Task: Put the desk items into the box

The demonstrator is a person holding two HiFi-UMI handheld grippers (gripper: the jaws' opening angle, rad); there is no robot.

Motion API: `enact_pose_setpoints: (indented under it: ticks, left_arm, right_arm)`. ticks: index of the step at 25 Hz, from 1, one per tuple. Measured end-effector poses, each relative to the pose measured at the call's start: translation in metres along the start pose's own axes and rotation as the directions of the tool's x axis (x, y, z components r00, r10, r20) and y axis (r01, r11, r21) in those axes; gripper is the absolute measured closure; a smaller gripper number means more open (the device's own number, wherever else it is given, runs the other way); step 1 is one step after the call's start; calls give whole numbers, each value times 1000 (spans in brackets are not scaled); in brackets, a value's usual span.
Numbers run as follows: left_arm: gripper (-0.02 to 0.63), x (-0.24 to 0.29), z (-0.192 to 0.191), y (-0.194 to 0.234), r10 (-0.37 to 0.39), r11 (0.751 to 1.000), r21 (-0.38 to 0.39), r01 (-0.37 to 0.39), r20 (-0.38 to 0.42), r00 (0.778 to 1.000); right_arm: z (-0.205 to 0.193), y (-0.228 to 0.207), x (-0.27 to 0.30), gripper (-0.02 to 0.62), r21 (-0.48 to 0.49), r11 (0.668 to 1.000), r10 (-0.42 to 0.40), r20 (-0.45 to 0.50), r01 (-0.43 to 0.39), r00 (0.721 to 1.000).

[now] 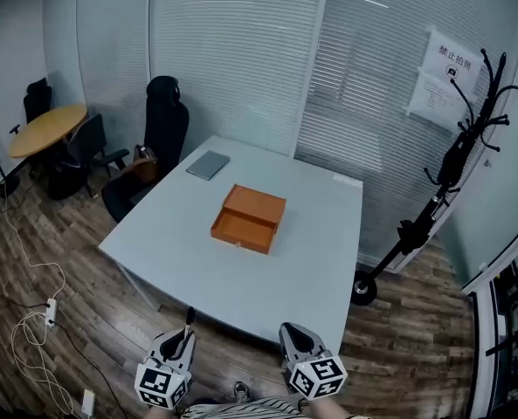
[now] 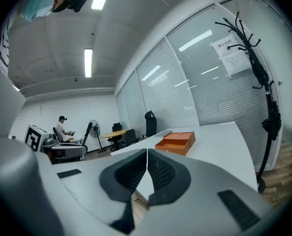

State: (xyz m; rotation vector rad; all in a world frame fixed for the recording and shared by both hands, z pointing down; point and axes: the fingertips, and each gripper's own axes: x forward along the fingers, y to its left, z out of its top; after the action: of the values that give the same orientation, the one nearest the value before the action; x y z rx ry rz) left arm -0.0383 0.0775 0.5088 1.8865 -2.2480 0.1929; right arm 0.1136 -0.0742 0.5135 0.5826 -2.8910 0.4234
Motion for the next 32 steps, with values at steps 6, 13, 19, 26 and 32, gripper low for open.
enact_pose_setpoints:
  ticks: [6, 13, 19, 26, 32]
  left_arm:
    - [551, 40, 1, 15, -18, 1000, 7, 19, -21, 1000]
    - [551, 94, 14, 65, -107, 993, 41, 107, -22, 994]
    - [551, 150, 41, 108, -251, 961, 112, 253, -37, 967]
    - [551, 214, 62, 153, -390, 892, 213, 398, -82, 917]
    - [551, 255, 81, 173, -497, 814, 283, 508, -114, 860]
  right_arm:
    - [5, -23, 33, 569, 9, 1000, -13, -13, 13, 1000]
    - [10, -30, 79, 569, 29, 994, -104, -10, 104, 995]
    - [25, -30, 122, 569, 68, 972, -228, 17, 226, 974]
    - [35, -30, 166, 569, 107, 932, -353, 56, 346, 934]
    - [38, -27, 185, 569, 137, 884, -459, 76, 446, 885]
